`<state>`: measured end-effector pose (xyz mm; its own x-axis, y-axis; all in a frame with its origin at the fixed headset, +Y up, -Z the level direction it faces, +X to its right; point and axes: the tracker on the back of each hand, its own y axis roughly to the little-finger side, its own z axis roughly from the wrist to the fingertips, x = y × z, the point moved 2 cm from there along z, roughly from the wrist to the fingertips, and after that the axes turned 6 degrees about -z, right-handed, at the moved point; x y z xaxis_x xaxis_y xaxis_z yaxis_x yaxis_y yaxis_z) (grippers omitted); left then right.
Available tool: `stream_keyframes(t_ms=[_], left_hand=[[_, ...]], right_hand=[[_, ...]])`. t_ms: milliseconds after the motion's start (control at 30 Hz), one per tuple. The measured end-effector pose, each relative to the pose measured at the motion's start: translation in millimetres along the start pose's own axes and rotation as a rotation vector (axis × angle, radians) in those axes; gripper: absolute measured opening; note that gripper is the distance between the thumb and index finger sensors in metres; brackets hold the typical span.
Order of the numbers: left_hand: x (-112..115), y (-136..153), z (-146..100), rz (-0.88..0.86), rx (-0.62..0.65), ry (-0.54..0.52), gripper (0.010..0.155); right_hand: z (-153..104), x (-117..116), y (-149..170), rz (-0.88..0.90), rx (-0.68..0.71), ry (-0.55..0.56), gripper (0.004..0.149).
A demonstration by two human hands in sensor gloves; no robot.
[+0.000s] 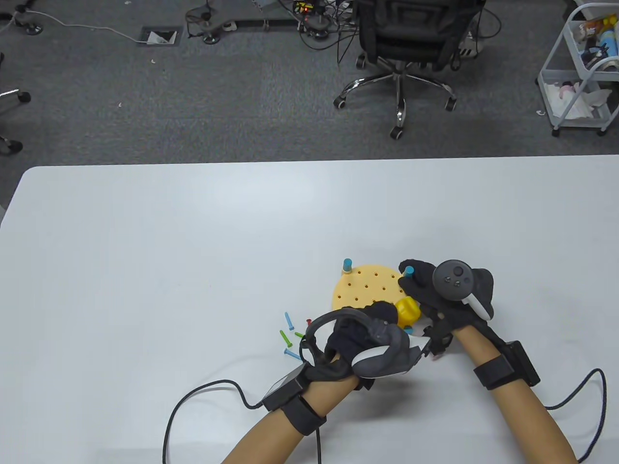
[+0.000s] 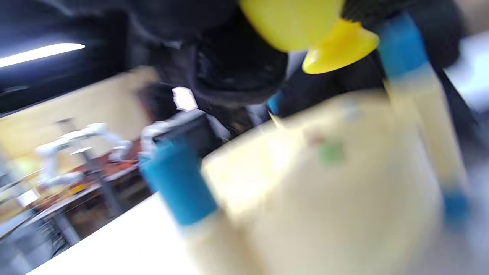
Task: Hammer toy nails into tap bench
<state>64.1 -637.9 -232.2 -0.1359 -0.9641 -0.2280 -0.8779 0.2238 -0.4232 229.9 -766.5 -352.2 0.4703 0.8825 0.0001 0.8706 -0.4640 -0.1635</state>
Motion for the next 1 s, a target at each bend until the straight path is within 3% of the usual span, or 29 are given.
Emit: stream_keyframes(t_ms=[33,133,200,267,333,400,500,567,633,700,1000], left_hand=[[-23,13,-7,-0.086,-0.007,-0.116,0.067],[-48,54,-24,-0.264,-0.124,-0.273,0.067],[-34,78,-30,-0.442,-0.152,-0.264,0.068],[-15,98,-33,-0.574,-0.170,-0.197,0.067],[12,122,-41,-0.647,-0.219,-0.145,0.067],[31,138,-46,-0.664,-0.268,-0.138,0.067],[58,158,-50,-0.676,-0.338,-0.084,0.067],[68,165,-49,-0.670,-0.365,-0.074,0.067],[78,167,-47,-0.654,-0.377,-0.037,0.067],[83,166,-46,-0.645,-0.375,-0.021,0.067],[83,152,-45,-0.576,-0.329,-0.027,0.067]], right_hand=[[0,0,0,0.001,-0.001,0.005,0.059],[1,3,5,0.021,-0.004,-0.011,0.063],[-2,12,12,0.047,-0.019,-0.050,0.073],[-10,32,19,0.067,-0.052,-0.018,0.072],[-23,58,30,-0.047,-0.069,0.065,0.066],[-33,66,37,-0.210,-0.064,0.046,0.061],[-53,48,37,-0.408,-0.047,-0.069,0.056],[-61,32,30,-0.525,-0.006,-0.080,0.049],[-62,15,27,-0.782,0.010,-0.085,0.050],[-60,3,32,-0.904,0.020,-0.134,0.049],[-58,-4,44,-0.776,0.016,-0.246,0.041]])
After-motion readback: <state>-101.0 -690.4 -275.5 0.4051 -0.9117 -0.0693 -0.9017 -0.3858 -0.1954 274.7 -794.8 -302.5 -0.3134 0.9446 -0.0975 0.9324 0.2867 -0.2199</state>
